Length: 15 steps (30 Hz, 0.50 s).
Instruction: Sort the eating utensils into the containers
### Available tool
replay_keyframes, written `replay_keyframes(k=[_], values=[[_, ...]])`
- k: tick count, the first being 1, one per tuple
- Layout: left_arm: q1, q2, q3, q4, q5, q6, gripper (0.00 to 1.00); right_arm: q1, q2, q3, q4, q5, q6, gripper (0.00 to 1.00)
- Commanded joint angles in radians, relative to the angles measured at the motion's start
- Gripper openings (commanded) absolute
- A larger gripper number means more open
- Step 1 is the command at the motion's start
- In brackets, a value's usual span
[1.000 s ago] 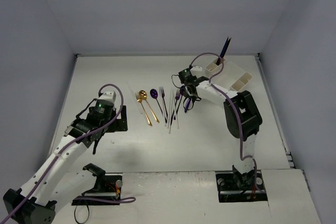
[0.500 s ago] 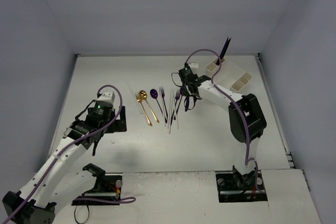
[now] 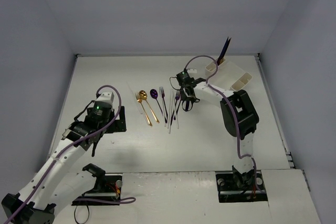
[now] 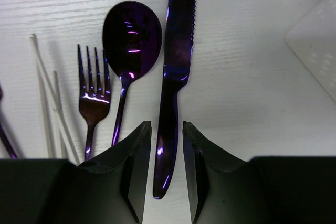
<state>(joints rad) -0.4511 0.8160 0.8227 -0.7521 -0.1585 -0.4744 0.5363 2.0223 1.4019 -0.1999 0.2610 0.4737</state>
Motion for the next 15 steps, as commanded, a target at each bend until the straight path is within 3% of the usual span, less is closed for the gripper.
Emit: replay_keyframes(k=[1, 15], values=[[0.006, -0.008, 0.003, 0.036, -0.013, 0.017, 0.95, -0.025, 0.021, 0.046, 0.004, -0.012, 0.036, 0.28], [0.006, 0.003, 0.003, 0.039, -0.007, 0.022, 0.95, -0.035, 0.093, 0.065, 0.002, -0.028, 0.052, 0.27]])
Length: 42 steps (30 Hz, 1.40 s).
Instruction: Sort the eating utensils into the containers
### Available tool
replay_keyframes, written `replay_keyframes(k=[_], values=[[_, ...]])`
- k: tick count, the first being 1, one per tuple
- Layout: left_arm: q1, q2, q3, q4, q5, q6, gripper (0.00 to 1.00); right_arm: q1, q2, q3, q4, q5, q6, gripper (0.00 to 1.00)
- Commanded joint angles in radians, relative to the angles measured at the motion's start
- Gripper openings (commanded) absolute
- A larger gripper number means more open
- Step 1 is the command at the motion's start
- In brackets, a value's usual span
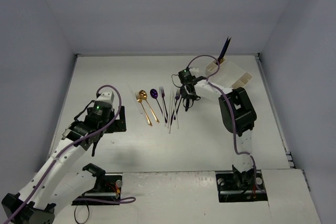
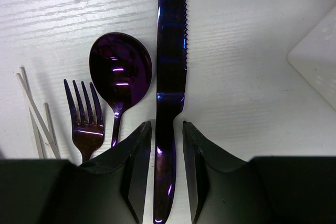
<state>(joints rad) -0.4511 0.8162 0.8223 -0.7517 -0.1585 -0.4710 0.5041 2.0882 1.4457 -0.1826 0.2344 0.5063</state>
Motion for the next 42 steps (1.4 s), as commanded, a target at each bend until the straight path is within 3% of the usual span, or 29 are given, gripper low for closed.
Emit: replay_keyframes(k=[1, 5, 8, 15, 26, 31, 36, 42], values=[[0.006, 0.003, 0.003, 0.039, -0.008, 0.018, 0.95, -0.003, 0.028, 0.019, -0.015, -0.003, 0.022, 0.26], [0.006, 0.003, 0.003, 0.040, -0.009, 0.018, 0.95, -0.001, 0.033, 0.010, -0.018, -0.021, 0.026, 0.19], [0.006, 0.003, 0.003, 0.040, -0.008, 0.020, 0.95, -0.003, 0.034, 0.002, -0.017, -0.033, 0.015, 0.00], [0.006, 0.000, 0.003, 0.039, -0.010, 0.020, 0.95, 0.004, -0.053, -0.026, -0.016, 0.015, -0.073, 0.00], [0.006, 0.000, 0.002, 0.044, -0.013, 0.020, 0.95, 0.016, -0.356, -0.026, -0.014, 0.075, -0.215, 0.00], [0.006, 0.000, 0.001, 0.046, -0.018, 0.018, 0.95, 0.014, -0.435, 0.039, 0.005, 0.207, -0.257, 0.00], [0.008, -0.001, 0.001, 0.045, -0.022, 0.015, 0.95, -0.053, -0.451, 0.064, 0.140, 0.375, -0.294, 0.00], [0.008, -0.005, -0.002, 0.045, -0.024, 0.014, 0.95, -0.146, -0.430, 0.060, 0.422, 0.502, -0.352, 0.00]])
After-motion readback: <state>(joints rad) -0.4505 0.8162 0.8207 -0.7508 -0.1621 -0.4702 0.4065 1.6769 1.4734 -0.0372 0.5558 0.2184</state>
